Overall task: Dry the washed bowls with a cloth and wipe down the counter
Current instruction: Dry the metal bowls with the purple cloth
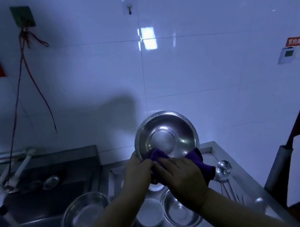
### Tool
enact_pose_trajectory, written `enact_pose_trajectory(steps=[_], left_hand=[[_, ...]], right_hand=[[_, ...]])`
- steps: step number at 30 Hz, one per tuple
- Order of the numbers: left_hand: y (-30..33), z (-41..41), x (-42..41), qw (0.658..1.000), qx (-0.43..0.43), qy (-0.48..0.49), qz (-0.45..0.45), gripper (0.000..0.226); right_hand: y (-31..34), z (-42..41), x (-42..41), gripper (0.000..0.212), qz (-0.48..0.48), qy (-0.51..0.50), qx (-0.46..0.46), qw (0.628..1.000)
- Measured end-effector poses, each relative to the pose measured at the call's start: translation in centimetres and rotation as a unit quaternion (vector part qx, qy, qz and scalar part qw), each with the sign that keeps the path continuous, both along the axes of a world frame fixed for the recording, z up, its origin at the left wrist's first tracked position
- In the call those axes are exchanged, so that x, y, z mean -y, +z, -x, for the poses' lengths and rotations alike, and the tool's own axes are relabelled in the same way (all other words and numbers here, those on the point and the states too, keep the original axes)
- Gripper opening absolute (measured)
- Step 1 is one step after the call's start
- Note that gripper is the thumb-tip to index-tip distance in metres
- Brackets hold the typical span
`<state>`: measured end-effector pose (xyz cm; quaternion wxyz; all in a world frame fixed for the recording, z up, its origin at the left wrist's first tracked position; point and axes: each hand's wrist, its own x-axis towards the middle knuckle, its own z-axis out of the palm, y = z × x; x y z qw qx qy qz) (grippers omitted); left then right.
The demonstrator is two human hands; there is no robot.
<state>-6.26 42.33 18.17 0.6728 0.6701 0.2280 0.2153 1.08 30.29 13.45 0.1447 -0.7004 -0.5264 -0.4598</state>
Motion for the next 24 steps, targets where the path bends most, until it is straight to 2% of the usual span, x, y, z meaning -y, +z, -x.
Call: enact_pose_trajectory(steps=[3,7,9,12,16,18,21,24], left_hand=[[1.2,0.7,-1.2,0.994,-0.002,-0.031,-0.101,0.024],[3.6,1.3,-4.3,0.963,-0.093,-0.105,-0.229,0.03],[4.7,1.2,-5.0,0.942,-0.116,-0.137,-0.282,0.03],[4.7,0.8,-4.4,0.918,-0.1,-0.068,-0.377,0.043],[2.5,0.0,-2.9,0.943,-0.082,0.021,-0.323,0.021],[1.8,-0.2,-2.5,0.946,-0.078,0.03,-0.315,0.02],[1.9,-0.1,-2.8,0.945,-0.066,0.015,-0.319,0.024],[3.4,0.2,-4.3,0.911,-0.111,-0.099,-0.385,0.024]], right_hand=[[0.1,-1.2,1.5,0.021,0.049,0.031,0.066,0.996],[1.5,-3.4,3.5,0.026,0.145,0.058,0.139,0.978],[1.6,-3.7,3.6,0.026,0.155,0.045,0.137,0.977],[0.7,-2.4,2.0,0.029,0.083,-0.007,0.066,0.994],[-1.8,1.1,-0.7,0.05,0.034,-0.069,-0.127,0.989],[-2.3,2.0,-1.3,0.052,0.027,-0.051,-0.172,0.983],[-2.4,1.5,-0.7,0.046,0.041,-0.002,-0.144,0.989],[-1.9,-0.8,1.6,0.031,0.131,0.053,-0.004,0.99]])
